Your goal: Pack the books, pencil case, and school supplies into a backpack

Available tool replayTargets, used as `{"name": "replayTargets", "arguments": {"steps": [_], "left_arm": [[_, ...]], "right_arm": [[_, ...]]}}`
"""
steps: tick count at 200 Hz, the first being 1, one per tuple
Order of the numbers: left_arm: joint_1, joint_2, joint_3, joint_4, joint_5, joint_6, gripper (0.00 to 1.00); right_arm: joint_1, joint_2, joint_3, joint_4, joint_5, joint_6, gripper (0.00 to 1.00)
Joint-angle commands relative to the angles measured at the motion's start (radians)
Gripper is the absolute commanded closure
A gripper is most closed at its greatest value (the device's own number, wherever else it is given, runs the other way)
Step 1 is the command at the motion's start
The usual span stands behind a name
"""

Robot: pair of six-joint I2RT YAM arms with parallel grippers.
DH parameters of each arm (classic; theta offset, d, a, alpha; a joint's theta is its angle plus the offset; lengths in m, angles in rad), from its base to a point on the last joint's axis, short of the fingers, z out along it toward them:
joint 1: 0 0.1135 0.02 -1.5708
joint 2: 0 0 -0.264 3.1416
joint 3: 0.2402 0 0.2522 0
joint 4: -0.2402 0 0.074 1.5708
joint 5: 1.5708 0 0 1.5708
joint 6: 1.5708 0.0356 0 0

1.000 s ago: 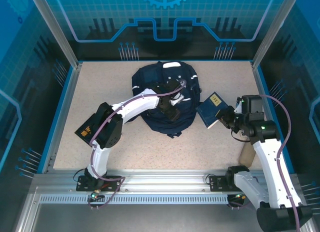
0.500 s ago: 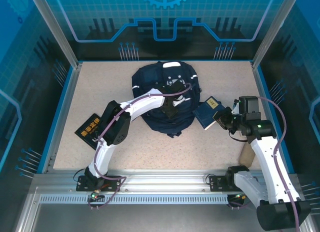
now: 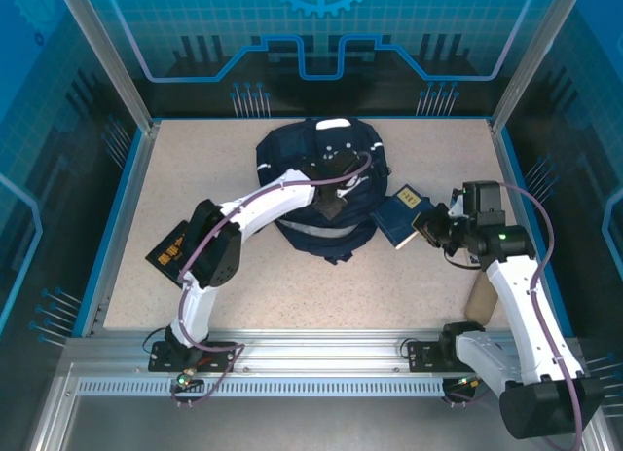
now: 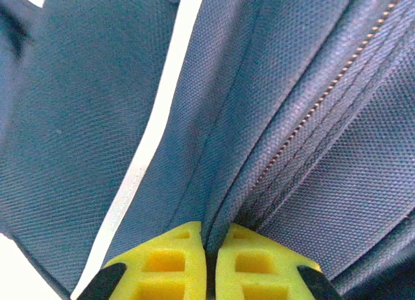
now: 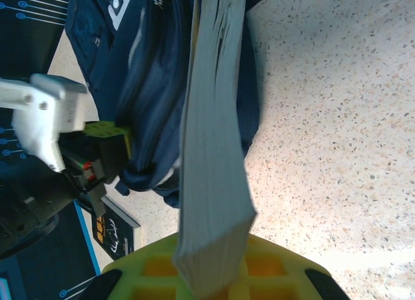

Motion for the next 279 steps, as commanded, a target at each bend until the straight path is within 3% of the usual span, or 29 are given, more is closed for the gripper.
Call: {"name": "replayTargets", "arguments": {"steps": [1, 57, 109, 164, 197, 210, 243, 279], "left_arm": [[0.006, -0.127, -0.005, 0.102, -0.089, -0.059, 1.00], [0.007, -0.250, -0.008, 0.235, -0.097, -0.125, 1.00], [0.007, -0.228, 0.030, 0.218, -0.105, -0.135, 1.00], [0.007, -0.222, 0.012, 0.210, -0.080, -0.156, 1.00], [0.007, -0.222, 0.022, 0.207, -0.072, -0.168, 1.00], [0.007, -0.227, 0.023, 0.205, -0.063, -0.174, 1.00], [0.007, -0.237, 0.037, 0.196, -0.042, -0.176, 1.00], [0.010, -0.249, 0.055, 0.179, -0.004, -0.185, 1.00]], "right_arm": [[-0.004, -0.030, 0.080, -0.069, -0.010, -0.033, 0.93], [0.037, -0.052, 0.072, -0.035, -0.059, 0.007, 0.93], [0.095, -0.125, 0.128, -0.076, 0.110, 0.045, 0.94], [0.099, -0.128, 0.151, -0.144, 0.148, 0.046, 0.93], [0.106, -0.103, 0.119, -0.099, 0.108, 0.067, 0.93], [0.112, -0.091, 0.086, -0.040, 0.071, 0.080, 0.93], [0.136, 0.001, -0.030, 0.294, -0.194, 0.161, 0.92], [0.216, 0.112, -0.023, 0.467, -0.193, 0.190, 0.92]]}}
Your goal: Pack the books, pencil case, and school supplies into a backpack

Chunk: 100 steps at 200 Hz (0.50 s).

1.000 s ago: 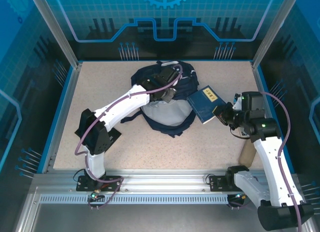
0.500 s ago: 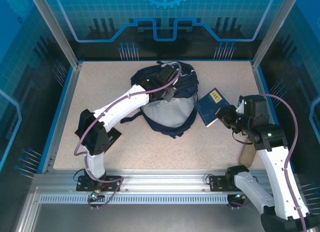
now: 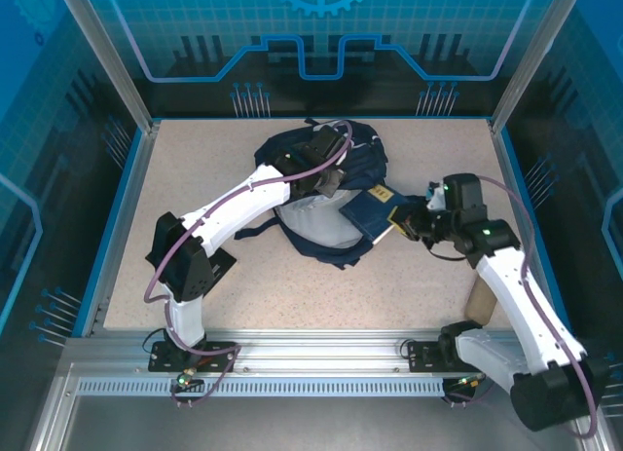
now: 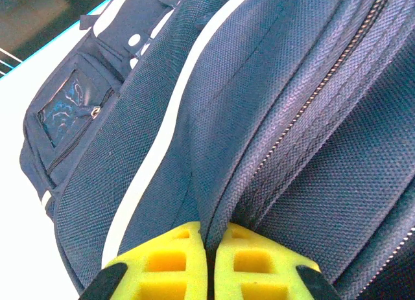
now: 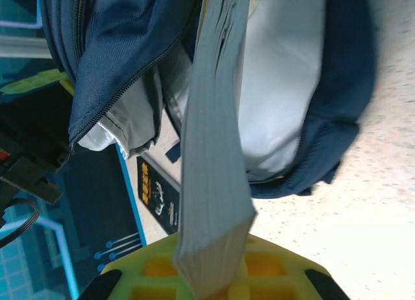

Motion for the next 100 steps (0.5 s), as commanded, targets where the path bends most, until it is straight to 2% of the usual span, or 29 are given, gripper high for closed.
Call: {"name": "replayTargets", "arguments": {"steps": [1, 100], "left_arm": [[0.001, -0.067, 0.070, 0.060, 0.038, -0.048, 1.00], [0.031, -0.125, 0.094, 0.063, 0.065, -0.095, 1.00]], "right_arm": [[0.051, 0.031, 0.008, 0.241, -0.077, 0.047, 0.92], [0.213, 0.294, -0.086, 0.710, 0.219, 0.217, 0.92]]}}
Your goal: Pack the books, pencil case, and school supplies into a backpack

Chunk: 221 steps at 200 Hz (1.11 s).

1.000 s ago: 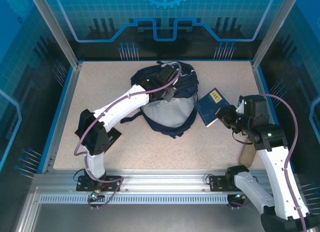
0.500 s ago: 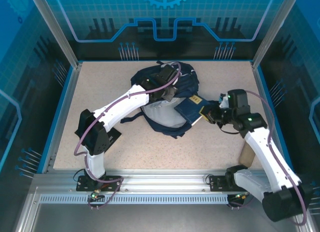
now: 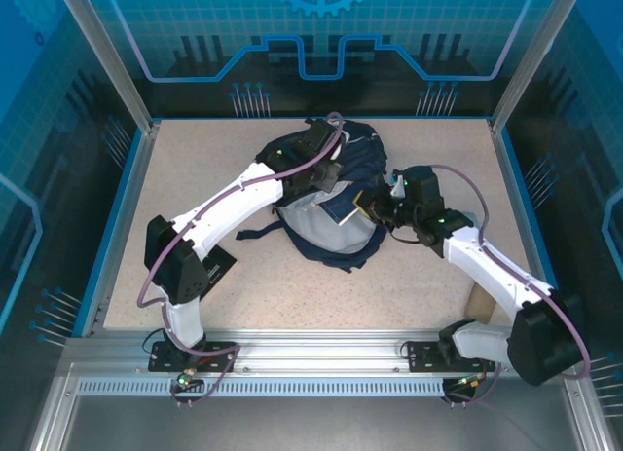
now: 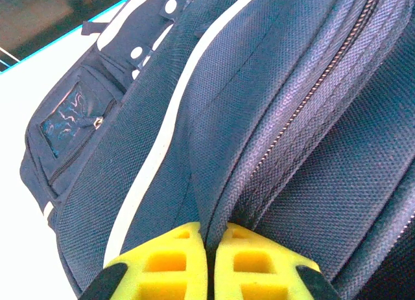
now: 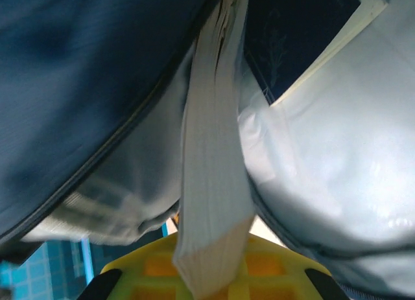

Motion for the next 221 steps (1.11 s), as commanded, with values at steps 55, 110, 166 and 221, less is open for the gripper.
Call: {"name": "replayTargets", "arguments": {"steps": [55, 110, 166, 221], "left_arm": [[0.027, -0.080, 0.091, 0.106, 0.060, -0.039, 1.00], [0.031, -0.056, 0.131, 0.089, 0.085, -0.040, 1.00], [0.039, -0.053, 0.131, 0.071, 0.092, -0.051, 1.00], [0.046, -0.046, 0.135, 0.059, 0.092, -0.062, 1.00]], "right_arm": [[0.100, 0.164, -0.036, 0.261, 0.239, 0.144, 0.92], [0.111, 0.329, -0.025, 0.397, 0.314, 0.234, 0.91], [0.096, 0.541, 0.132, 0.466, 0.286, 0.231, 0.84], [0.084, 0.663, 0.255, 0.453, 0.187, 0.211, 0.55]]}}
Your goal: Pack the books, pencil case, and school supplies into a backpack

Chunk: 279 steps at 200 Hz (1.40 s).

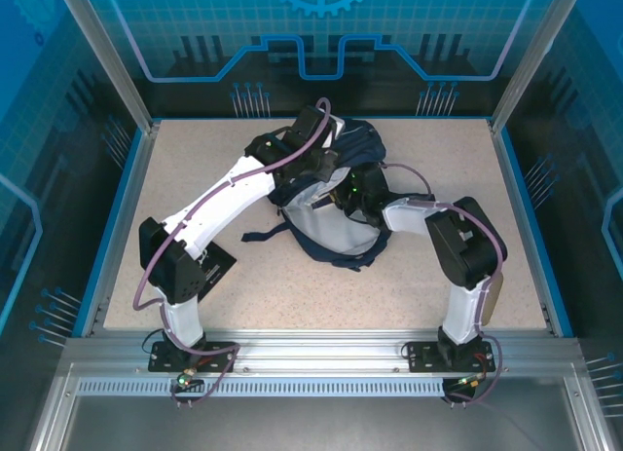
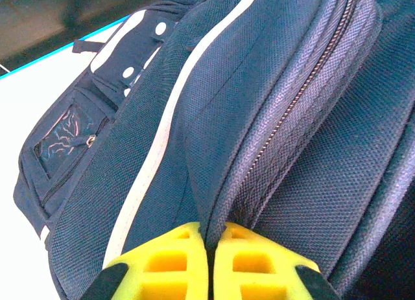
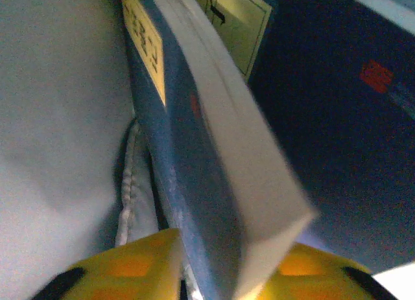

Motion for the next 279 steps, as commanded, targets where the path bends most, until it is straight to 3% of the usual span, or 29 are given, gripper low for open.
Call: {"name": "replayTargets", "arguments": {"steps": [1, 20, 40, 102, 135, 149, 184, 207, 256, 279], "left_arm": [[0.008, -0.037, 0.072, 0.070, 0.010, -0.036, 1.00], [0.015, -0.031, 0.071, 0.069, 0.013, -0.043, 1.00], [0.020, -0.026, 0.068, 0.072, 0.022, -0.052, 1.00], [0.038, -0.034, -0.007, 0.096, 0.060, -0.102, 1.00], [0.076, -0.063, -0.081, 0.108, 0.173, -0.222, 0.84], [0.092, -0.073, -0.118, 0.115, 0.229, -0.261, 0.73], [0.142, -0.155, -0.323, 0.214, 0.302, -0.382, 0.36], [0.219, -0.237, -0.507, 0.301, 0.320, -0.490, 0.23], [0.385, -0.399, -0.809, 0.270, 0.177, -0.561, 0.06], [0.452, -0.452, -0.906, 0.205, 0.074, -0.575, 0.03]], "right_arm": [[-0.005, 0.007, 0.026, 0.007, -0.036, -0.015, 0.54], [-0.006, -0.045, -0.024, -0.029, -0.020, -0.023, 0.36], [-0.011, -0.135, -0.088, -0.098, -0.002, -0.050, 0.26], [-0.022, -0.474, -0.297, -0.452, 0.114, -0.134, 0.28], [-0.014, -0.678, -0.268, -0.852, 0.307, -0.114, 0.25], [-0.014, -0.737, -0.239, -0.975, 0.383, -0.121, 0.20], [-0.016, -0.805, -0.168, -1.082, 0.438, -0.190, 0.16], [0.005, -0.778, -0.089, -1.110, 0.434, -0.253, 0.15], [0.067, -0.646, 0.045, -1.095, 0.400, -0.383, 0.03], [0.103, -0.569, 0.088, -1.085, 0.386, -0.395, 0.00]]}}
